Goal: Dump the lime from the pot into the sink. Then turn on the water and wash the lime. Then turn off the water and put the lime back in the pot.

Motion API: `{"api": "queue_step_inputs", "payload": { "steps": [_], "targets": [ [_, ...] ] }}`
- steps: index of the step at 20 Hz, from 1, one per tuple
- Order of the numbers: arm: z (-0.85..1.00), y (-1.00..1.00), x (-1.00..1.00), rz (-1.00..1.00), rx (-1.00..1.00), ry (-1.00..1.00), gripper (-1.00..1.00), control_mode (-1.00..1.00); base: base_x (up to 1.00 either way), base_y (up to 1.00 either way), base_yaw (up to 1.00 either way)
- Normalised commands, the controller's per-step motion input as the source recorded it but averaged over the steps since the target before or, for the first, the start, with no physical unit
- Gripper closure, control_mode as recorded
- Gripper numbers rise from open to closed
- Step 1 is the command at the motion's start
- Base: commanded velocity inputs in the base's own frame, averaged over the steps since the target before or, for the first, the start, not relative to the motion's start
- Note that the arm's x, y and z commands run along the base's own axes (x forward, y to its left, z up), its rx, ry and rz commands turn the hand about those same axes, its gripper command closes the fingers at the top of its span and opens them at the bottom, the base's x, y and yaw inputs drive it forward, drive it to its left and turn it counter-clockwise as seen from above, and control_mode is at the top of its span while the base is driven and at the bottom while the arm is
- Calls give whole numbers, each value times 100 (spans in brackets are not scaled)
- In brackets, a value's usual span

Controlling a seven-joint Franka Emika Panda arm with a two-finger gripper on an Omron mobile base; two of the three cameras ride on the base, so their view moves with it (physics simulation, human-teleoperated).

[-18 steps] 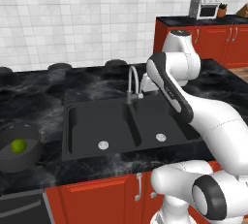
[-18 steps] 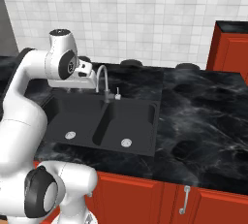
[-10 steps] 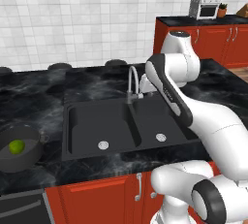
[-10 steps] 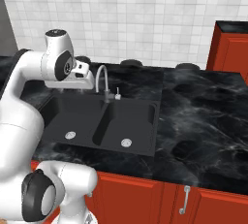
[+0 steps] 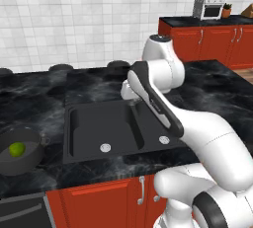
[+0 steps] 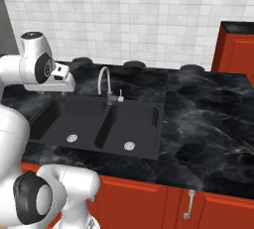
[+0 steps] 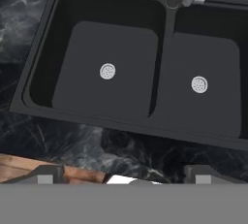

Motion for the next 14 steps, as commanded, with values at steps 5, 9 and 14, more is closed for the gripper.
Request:
{"api": "queue_step_inputs", "payload": {
  "steps": [5,9,14],
  "targets": [
    [-3,97,0,0,0,1,-100,-100,0,0,0],
    [-11,85,0,0,0,0,-100,-100,0,0,0],
    [-23,74,0,0,0,0,-100,-100,0,0,0]
  ]
}}
